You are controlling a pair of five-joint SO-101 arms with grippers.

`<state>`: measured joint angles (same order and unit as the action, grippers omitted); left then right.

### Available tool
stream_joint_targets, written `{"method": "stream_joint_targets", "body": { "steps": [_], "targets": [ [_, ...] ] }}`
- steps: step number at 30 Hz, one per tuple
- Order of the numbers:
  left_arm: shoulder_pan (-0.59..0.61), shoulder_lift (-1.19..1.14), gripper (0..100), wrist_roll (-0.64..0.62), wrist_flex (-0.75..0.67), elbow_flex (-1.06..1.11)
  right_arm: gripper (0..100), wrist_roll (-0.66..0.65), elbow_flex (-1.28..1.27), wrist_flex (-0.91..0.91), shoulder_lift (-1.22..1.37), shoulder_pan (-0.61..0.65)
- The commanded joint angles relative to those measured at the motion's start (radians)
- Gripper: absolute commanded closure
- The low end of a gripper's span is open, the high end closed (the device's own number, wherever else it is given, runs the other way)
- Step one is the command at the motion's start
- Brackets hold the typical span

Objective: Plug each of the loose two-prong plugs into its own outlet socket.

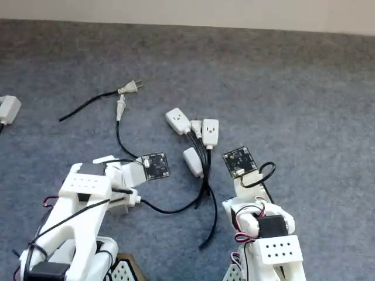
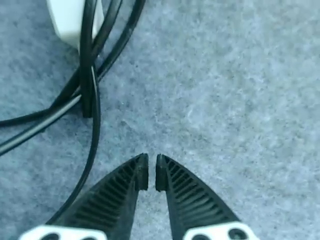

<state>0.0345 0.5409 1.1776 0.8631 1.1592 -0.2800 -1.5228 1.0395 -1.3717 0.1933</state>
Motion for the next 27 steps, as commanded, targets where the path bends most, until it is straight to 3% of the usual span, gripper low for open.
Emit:
{"method": "stream_joint_targets", "body": {
  "steps": [1,4,8,18,22,27],
  "targets": [
    [-0.012,0.012,88,0.087,-0.021,0.018,96.1,-0.009,0.005,-0.018,-0.013,-0.010],
    [0.008,0.019,100,0.078,0.006,0.010,96.1,-0.009,0.005,-0.018,-0.013,-0.010],
    [0.101,0.019,100,0.078,0.081,-0.077,96.1,-0.009,0.004,-0.033,-0.013,-0.010],
    [0.496,-0.028,100,0.074,0.190,-0.440,96.1,-0.009,0.004,-0.035,-0.010,-0.010],
    [0.661,-0.223,100,0.072,0.204,-0.645,96.1,-0.009,0.004,-0.035,-0.010,-0.010],
    [0.828,-0.628,100,-0.037,0.209,-1.043,96.1,-0.009,0.004,-0.035,-0.010,-0.010]
  ]
}}
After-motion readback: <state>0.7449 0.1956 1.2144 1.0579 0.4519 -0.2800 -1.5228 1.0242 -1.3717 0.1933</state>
